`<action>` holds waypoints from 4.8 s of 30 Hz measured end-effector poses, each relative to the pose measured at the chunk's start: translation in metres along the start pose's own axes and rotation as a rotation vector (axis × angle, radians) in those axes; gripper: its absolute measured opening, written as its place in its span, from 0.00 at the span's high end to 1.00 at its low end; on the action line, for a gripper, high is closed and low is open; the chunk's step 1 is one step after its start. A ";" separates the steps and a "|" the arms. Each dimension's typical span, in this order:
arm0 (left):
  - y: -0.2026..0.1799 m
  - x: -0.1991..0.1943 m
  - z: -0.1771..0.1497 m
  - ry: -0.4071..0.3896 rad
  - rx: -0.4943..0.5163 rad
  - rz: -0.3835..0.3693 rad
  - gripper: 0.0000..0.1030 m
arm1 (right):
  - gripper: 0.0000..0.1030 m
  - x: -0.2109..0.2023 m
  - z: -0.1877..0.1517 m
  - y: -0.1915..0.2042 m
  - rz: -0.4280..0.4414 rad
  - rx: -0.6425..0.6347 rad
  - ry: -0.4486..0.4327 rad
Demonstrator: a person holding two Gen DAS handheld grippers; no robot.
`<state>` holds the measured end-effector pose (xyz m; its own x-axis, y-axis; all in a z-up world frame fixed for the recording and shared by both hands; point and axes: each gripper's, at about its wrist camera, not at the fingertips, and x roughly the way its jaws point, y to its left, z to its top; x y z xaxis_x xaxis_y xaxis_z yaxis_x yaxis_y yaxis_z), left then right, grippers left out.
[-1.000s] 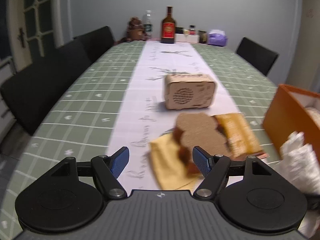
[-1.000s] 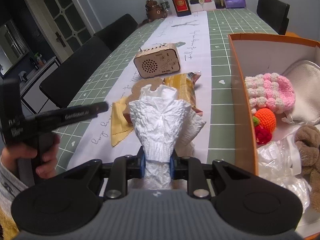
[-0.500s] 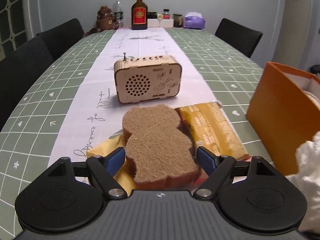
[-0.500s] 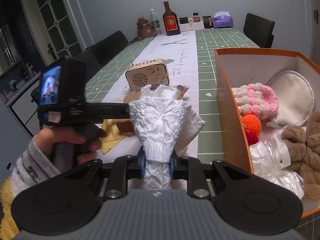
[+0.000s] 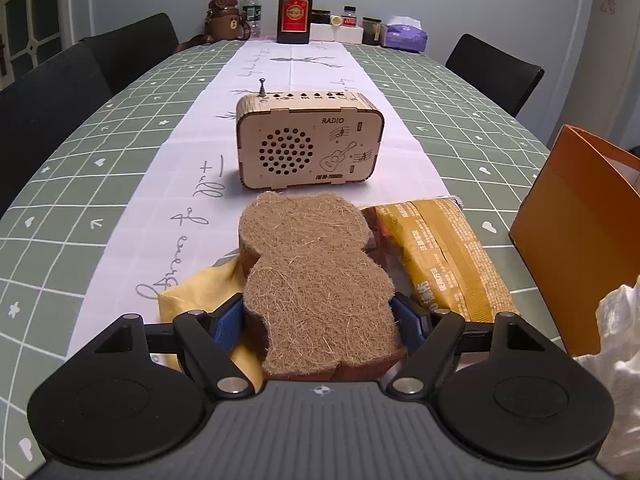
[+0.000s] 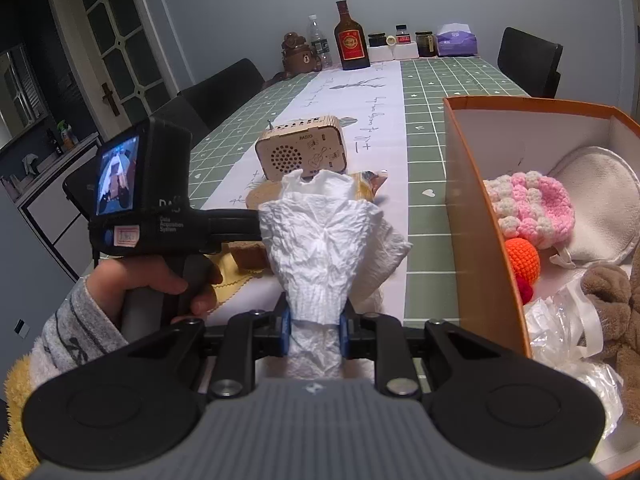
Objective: Organize soft objects
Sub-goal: 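Lift the sponge with the left tool while the right tool holds the tissue above the box, then lower the white tissue into the orange box and open the right tool, then carry the brown sponge into the box and open the left tool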
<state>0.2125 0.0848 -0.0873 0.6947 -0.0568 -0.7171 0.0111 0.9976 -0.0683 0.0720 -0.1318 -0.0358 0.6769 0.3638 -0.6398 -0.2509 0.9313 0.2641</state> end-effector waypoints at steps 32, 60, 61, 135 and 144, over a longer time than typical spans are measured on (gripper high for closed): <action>-0.007 -0.148 -0.031 -0.283 -0.066 -0.037 0.18 | 0.80 -0.054 -0.001 0.004 0.108 0.007 -0.154; -0.124 -0.142 0.022 -0.351 -0.030 -0.158 0.18 | 0.79 -0.112 0.062 -0.128 -0.117 0.057 -0.241; -0.130 -0.138 0.022 -0.344 -0.022 -0.168 0.18 | 0.79 -0.111 0.066 -0.135 -0.138 0.049 -0.236; -0.228 -0.055 0.047 -0.084 0.119 -0.332 0.19 | 0.38 -0.051 0.113 -0.219 -0.356 -0.206 0.129; -0.249 -0.032 0.043 0.011 0.138 -0.341 0.18 | 0.38 -0.050 0.102 -0.236 -0.369 -0.201 0.155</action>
<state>0.2182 -0.1601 -0.0179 0.6267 -0.3863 -0.6768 0.3377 0.9173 -0.2108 0.1677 -0.3720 0.0074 0.6385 -0.0090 -0.7696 -0.1521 0.9788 -0.1376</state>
